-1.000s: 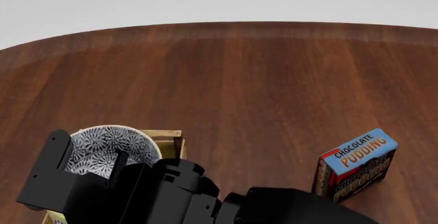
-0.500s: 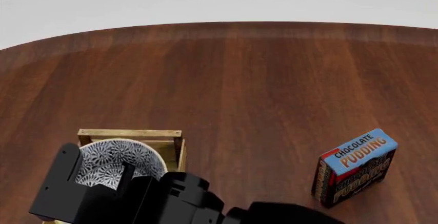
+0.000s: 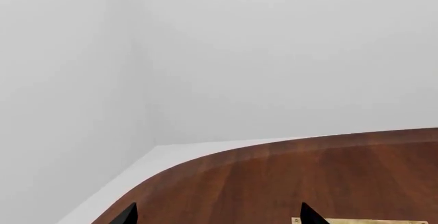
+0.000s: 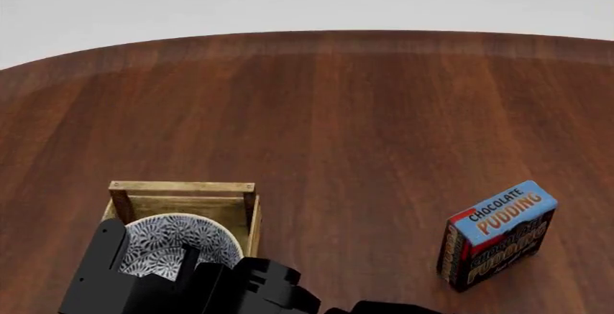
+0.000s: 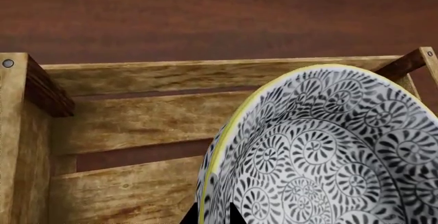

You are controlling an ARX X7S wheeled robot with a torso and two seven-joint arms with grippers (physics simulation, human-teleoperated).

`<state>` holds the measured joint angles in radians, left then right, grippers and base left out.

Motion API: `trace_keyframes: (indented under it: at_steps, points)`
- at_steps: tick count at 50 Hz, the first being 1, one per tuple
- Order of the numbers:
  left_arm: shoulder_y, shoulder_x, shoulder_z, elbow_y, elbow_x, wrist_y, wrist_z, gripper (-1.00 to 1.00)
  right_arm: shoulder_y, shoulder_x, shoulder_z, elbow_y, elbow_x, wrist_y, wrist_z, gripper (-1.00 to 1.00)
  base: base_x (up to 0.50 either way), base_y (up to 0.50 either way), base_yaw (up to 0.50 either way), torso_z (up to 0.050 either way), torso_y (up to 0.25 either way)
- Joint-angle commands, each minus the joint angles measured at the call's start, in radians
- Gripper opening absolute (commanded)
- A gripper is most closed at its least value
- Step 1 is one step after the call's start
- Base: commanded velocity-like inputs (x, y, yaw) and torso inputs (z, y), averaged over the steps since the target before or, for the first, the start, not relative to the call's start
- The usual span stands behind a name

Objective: Stack the left bowl on the right bowl and place them in the tray.

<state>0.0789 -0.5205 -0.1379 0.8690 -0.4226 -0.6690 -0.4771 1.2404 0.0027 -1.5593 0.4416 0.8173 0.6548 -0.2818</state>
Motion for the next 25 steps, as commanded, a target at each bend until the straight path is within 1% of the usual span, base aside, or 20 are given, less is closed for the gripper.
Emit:
trace_keyframes:
  at_steps: [1, 22, 23, 25]
  points:
    - [0.003, -0.004, -0.001, -0.001, -0.002, 0.003, -0.003, 1.00, -0.009, -0.003, 0.012, 0.009, -0.053, -0.013, -0.022, -1.00, 0.00, 0.00, 0.00, 0.000, 0.000]
    - [0.002, -0.009, -0.001, -0.002, -0.006, 0.005, -0.007, 1.00, -0.019, -0.003, 0.014, 0.019, -0.078, 0.004, -0.048, -1.00, 0.00, 0.00, 0.00, 0.000, 0.000]
    - [0.001, -0.009, 0.001, -0.003, -0.005, 0.006, -0.007, 1.00, -0.018, -0.003, 0.013, 0.019, -0.079, 0.001, -0.050, 1.00, 0.00, 0.00, 0.00, 0.000, 0.000]
    - [0.000, -0.009, 0.003, -0.004, -0.005, 0.006, -0.008, 1.00, -0.013, -0.003, 0.013, 0.022, -0.072, 0.005, -0.049, 1.00, 0.00, 0.00, 0.00, 0.000, 0.000]
